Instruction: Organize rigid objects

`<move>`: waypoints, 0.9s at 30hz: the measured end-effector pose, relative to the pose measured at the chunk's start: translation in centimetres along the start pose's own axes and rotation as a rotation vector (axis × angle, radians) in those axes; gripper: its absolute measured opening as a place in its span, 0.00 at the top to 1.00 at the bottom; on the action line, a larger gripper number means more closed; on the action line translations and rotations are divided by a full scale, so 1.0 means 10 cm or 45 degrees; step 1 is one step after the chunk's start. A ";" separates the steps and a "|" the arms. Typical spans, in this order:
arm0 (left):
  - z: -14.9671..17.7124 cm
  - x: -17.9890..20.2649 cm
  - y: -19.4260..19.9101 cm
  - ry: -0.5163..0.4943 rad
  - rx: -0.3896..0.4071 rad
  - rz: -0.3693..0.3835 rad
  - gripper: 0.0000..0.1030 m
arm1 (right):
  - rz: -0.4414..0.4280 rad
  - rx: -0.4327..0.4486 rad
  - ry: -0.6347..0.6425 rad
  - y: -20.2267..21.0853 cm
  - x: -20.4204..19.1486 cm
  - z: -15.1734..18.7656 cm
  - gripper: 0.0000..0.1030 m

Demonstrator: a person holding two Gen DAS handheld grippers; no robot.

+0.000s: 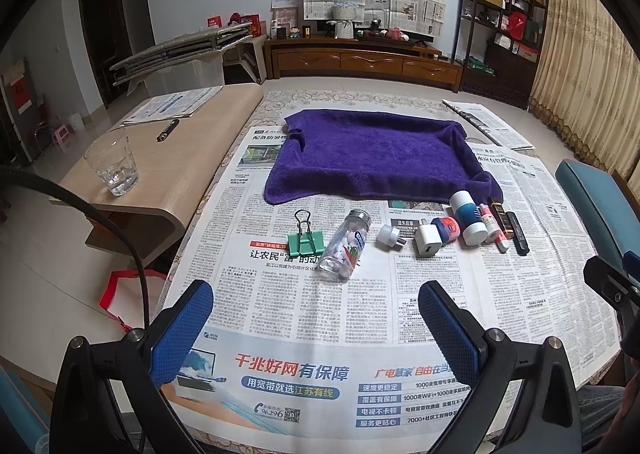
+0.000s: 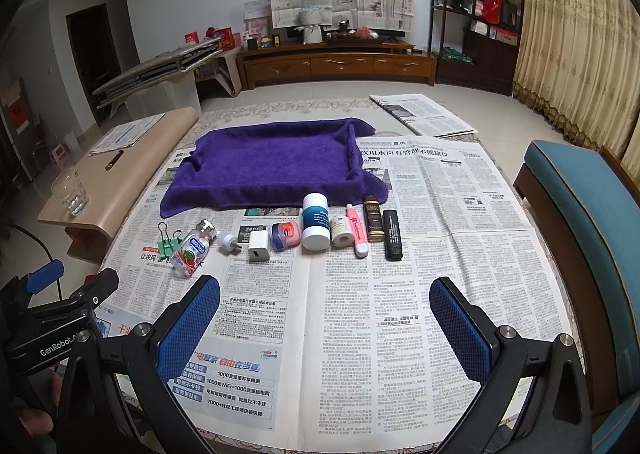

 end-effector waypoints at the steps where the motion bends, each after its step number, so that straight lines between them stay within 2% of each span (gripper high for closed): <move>1: 0.00 -0.01 0.00 0.000 0.005 -0.009 0.00 | -0.001 -0.001 0.000 0.00 0.00 0.00 0.00; 10: -0.05 -0.10 -0.22 0.018 -0.030 0.001 0.00 | -0.027 -0.001 -0.018 -0.04 0.06 -0.01 0.00; 15: -0.05 -0.14 -0.46 -0.007 -0.057 -0.037 0.00 | -0.051 -0.002 -0.040 -0.14 0.15 -0.06 0.00; 22: -0.05 -0.35 -0.99 0.021 -0.147 -0.058 0.00 | -0.041 -0.038 -0.064 -0.40 0.37 -0.11 0.00; 27: -0.09 -0.45 -1.40 0.062 -0.209 -0.060 0.00 | -0.083 -0.079 -0.105 -0.59 0.49 -0.18 0.00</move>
Point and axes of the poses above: each gripper's, at about its wrist camera, not at the fingertips, and y roughly against the way its jaws point, x to its right, z to its underside, the point moved 7 cm from there along -y, roughly the way its jaws point, and after that the axes turned 1 degree about -x, right-handed, at the moved point
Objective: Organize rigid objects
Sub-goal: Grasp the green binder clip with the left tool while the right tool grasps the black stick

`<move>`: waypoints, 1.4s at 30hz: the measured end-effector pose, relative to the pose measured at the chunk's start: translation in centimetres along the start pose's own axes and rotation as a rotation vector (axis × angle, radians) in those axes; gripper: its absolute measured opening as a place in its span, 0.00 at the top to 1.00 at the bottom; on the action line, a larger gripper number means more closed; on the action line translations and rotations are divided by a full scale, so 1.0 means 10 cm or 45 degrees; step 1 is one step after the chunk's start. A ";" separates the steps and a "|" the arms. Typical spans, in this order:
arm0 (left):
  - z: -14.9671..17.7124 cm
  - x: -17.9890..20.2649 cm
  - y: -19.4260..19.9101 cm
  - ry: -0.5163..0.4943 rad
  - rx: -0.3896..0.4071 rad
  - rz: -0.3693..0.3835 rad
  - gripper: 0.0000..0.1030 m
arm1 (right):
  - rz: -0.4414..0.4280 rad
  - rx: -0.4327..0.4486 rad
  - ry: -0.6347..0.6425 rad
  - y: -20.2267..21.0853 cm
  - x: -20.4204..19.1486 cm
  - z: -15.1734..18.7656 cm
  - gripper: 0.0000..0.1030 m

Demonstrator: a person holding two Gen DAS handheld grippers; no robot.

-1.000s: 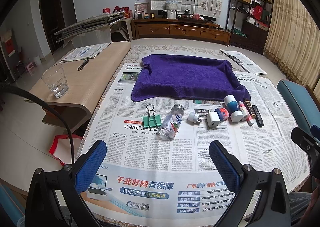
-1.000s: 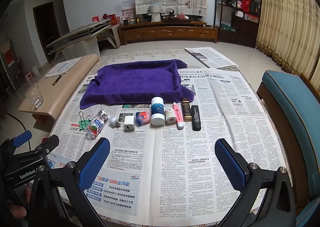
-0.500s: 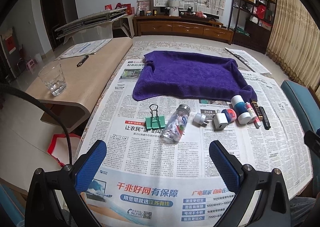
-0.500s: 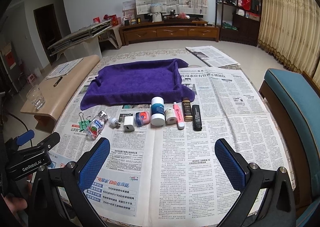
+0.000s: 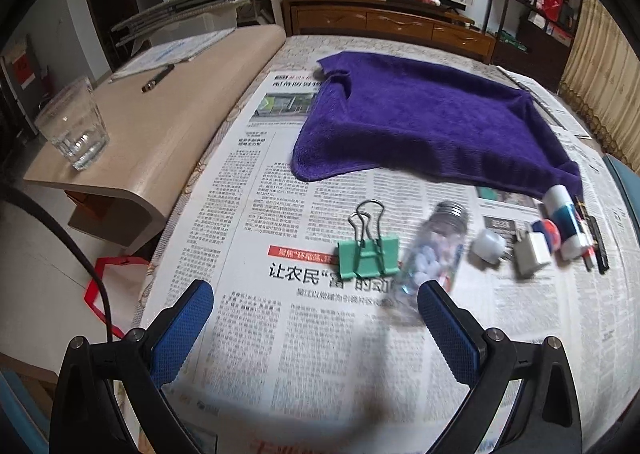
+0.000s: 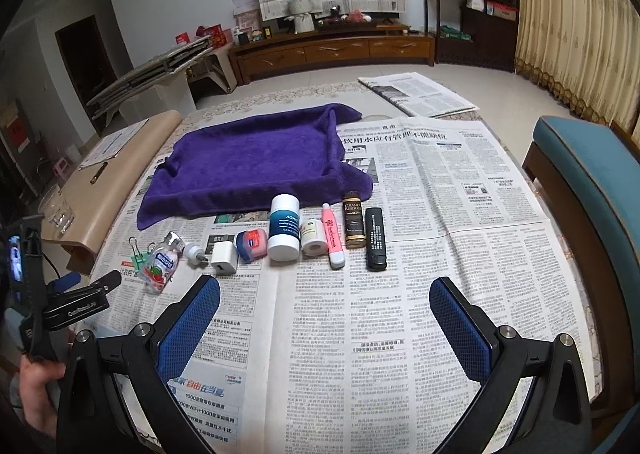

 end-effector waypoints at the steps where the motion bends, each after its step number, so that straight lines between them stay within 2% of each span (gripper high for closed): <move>1: -0.02 0.00 -0.08 0.002 -0.014 0.010 0.00 | -0.016 -0.011 -0.008 -0.04 0.02 -0.02 0.00; 6: -0.08 0.05 -0.36 -0.030 -0.050 0.025 0.01 | -0.066 -0.074 -0.001 -0.19 0.04 -0.12 0.00; 9: -0.09 0.14 -0.43 -0.032 -0.061 0.067 0.01 | -0.073 -0.081 0.029 -0.24 0.04 -0.21 0.00; 14: -0.10 0.24 -0.49 -0.042 -0.069 0.004 0.02 | -0.088 -0.079 -0.010 -0.34 0.09 -0.25 0.00; 18: -0.09 0.26 -0.52 0.012 -0.042 0.019 0.16 | -0.083 -0.086 0.013 -0.39 0.10 -0.20 0.00; 23: -0.08 0.27 -0.47 0.017 -0.004 0.029 0.27 | -0.007 -0.047 0.093 -0.47 0.19 -0.15 0.00; 26: -0.07 0.29 -0.43 0.009 0.020 0.033 0.45 | -0.014 -0.059 0.089 -0.56 0.27 -0.12 0.01; 27: -0.06 0.30 -0.41 0.006 0.024 0.033 0.56 | -0.010 -0.064 0.085 -0.61 0.31 -0.11 0.02; 28: -0.07 0.30 -0.41 0.002 0.028 0.035 0.62 | -0.003 -0.073 0.083 -0.67 0.34 -0.11 0.02; 31: -0.07 0.30 -0.41 0.005 0.019 0.050 0.62 | 0.036 -0.107 0.060 -0.86 0.46 -0.12 0.09; 34: -0.08 0.29 -0.41 0.001 0.017 0.055 0.62 | 0.055 -0.143 0.058 -1.05 0.53 -0.13 0.24; 36: -0.08 0.29 -0.42 0.006 0.015 0.063 0.62 | 0.087 -0.175 0.094 -1.19 0.54 -0.12 0.40; 37: -0.08 0.28 -0.42 0.011 0.014 0.068 0.62 | 0.099 -0.186 0.112 -1.23 0.54 -0.12 0.41; 39: -0.09 0.27 -0.42 0.014 0.010 0.076 0.62 | 0.123 -0.224 0.147 -1.33 0.55 -0.08 0.51; 42: -0.10 0.26 -0.42 0.022 0.008 0.088 0.62 | 0.097 -0.260 0.150 -1.40 0.54 -0.01 0.53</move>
Point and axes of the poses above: each gripper's, at about its wrist camera, not at the fingertips, and y roughly against the way its jaws point, x to its right, z to its underside, the point moved 7 cm from there along -y, roughly the way its jaws point, and after that the axes turned 1 degree about -x, right-handed, at the moved point
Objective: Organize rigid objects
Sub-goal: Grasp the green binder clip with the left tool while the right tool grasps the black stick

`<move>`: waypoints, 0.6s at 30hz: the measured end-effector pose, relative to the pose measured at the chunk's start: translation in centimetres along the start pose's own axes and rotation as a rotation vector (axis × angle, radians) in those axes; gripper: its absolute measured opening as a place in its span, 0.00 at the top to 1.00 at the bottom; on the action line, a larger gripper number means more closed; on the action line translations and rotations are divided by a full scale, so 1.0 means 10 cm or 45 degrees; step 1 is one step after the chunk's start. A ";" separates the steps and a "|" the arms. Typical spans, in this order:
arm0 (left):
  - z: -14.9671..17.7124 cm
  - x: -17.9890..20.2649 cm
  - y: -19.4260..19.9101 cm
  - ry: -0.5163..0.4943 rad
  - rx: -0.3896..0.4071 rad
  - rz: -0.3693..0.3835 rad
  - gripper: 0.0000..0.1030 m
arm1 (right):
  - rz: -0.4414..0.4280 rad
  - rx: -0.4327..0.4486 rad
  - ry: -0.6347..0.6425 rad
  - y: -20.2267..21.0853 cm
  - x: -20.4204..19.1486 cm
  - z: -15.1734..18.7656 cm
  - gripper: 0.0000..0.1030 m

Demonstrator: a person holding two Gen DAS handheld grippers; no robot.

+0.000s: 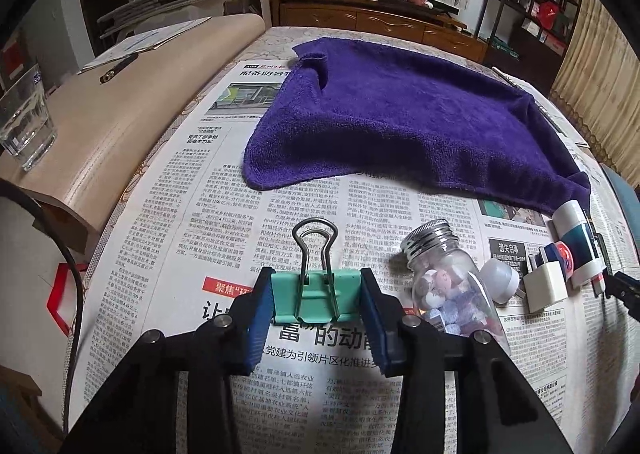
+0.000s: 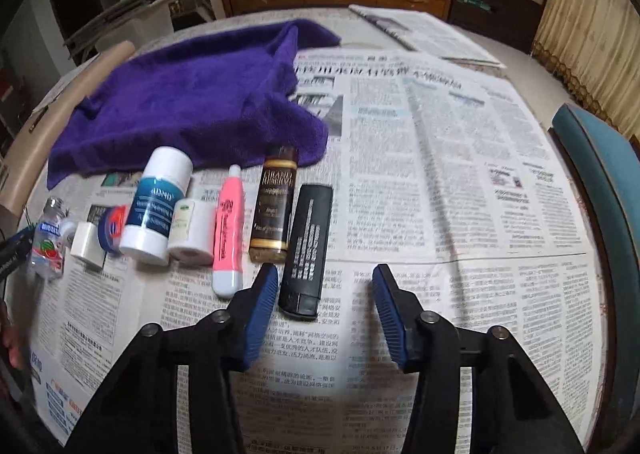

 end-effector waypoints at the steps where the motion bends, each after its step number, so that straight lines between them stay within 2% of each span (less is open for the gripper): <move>1: 0.00 0.00 0.00 0.003 -0.001 0.003 0.62 | -0.001 -0.001 0.003 -0.02 -0.01 0.01 0.53; 4: -0.01 0.00 0.00 0.008 -0.002 0.009 0.62 | 0.049 0.030 0.030 -0.04 0.00 -0.03 0.53; 11: -0.01 0.01 -0.01 -0.009 0.009 -0.006 0.62 | 0.050 0.070 0.002 -0.15 0.07 -0.19 0.53; 16: 0.00 0.02 -0.01 -0.012 0.009 -0.010 0.62 | 0.048 0.099 0.015 -0.17 0.00 -0.26 0.63; 18: 0.00 0.02 -0.01 -0.011 0.010 -0.010 0.62 | 0.046 0.107 0.018 -0.18 -0.03 -0.29 0.71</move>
Point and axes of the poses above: each gripper's, at about its wrist camera, not at the fingertips, and y roughly against the way its jaws point, x to its right, z to its underside, the point moved 7 cm from there along -y, roughly the way its jaws point, and after that the axes turned 1 degree about -x, right-handed, at the moved point
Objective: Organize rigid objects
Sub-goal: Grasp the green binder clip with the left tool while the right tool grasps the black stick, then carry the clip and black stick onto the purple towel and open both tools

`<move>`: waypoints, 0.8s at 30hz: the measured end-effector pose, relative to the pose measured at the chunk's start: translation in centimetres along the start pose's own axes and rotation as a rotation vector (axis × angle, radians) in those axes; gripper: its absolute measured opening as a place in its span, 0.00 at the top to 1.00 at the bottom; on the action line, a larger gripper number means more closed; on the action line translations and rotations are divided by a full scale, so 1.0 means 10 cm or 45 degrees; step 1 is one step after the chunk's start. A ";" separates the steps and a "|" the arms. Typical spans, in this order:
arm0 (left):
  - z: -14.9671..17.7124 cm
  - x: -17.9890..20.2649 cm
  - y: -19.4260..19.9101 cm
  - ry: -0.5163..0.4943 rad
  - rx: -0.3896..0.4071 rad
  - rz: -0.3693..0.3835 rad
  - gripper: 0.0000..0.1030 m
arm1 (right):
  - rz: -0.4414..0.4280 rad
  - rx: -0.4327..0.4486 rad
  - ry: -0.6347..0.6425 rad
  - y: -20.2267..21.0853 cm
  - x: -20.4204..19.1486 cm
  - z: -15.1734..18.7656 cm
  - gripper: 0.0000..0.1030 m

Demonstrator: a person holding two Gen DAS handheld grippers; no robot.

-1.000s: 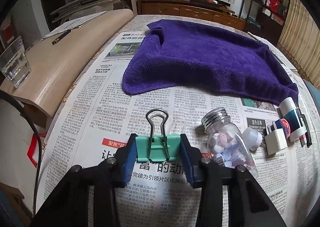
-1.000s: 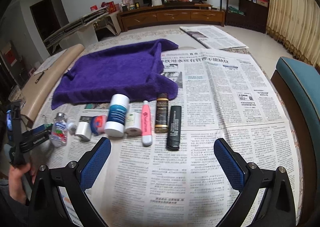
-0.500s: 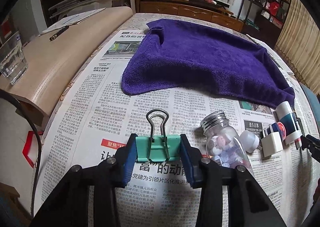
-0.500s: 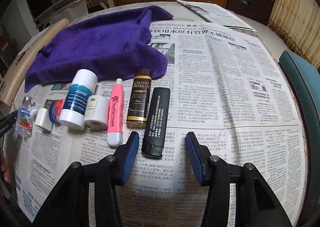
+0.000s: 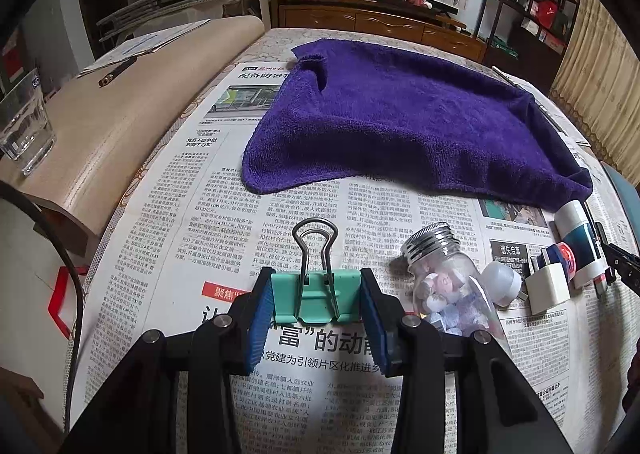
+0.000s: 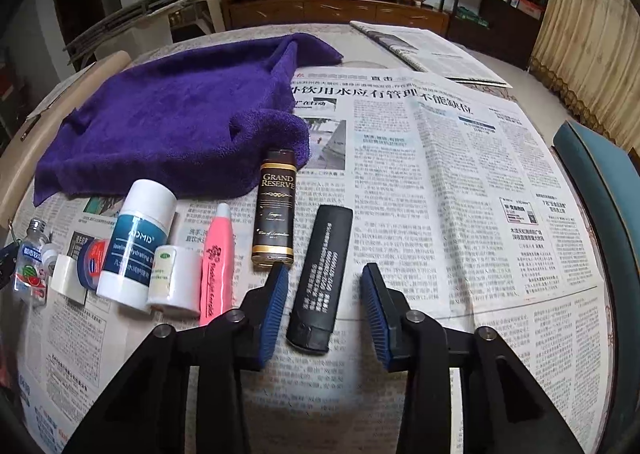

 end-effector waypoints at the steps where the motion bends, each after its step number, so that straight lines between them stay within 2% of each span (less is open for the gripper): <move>1: 0.00 0.00 0.00 0.000 0.001 0.000 0.62 | 0.000 0.003 0.005 0.01 -0.02 0.00 0.73; 3: 0.00 0.00 0.00 -0.005 0.004 0.000 0.62 | 0.000 0.007 0.011 0.02 -0.05 0.01 0.79; 8: -0.02 -0.02 0.00 0.006 0.006 0.014 0.62 | -0.039 0.003 -0.065 0.08 -0.01 0.08 0.79; 12: -0.05 -0.09 0.05 0.051 -0.002 0.073 0.62 | -0.075 -0.003 -0.108 0.21 0.01 0.13 0.79; 19: -0.18 -0.19 0.35 0.072 0.049 0.098 0.62 | -0.097 0.076 -0.086 0.62 -0.05 -0.03 0.79; 24: -0.42 -0.22 0.55 0.049 0.089 0.102 0.62 | -0.142 0.116 -0.078 0.78 -0.18 -0.22 0.79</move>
Point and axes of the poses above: each gripper's, at about its wrist camera, not at the fingertips, and y roughly against the way its jaws point, x to its right, z to its underside, the point moved 7 cm from there along -y, roughly the way its jaws point, and after that the axes turned 1 degree about -x, right-handed, at the moved point
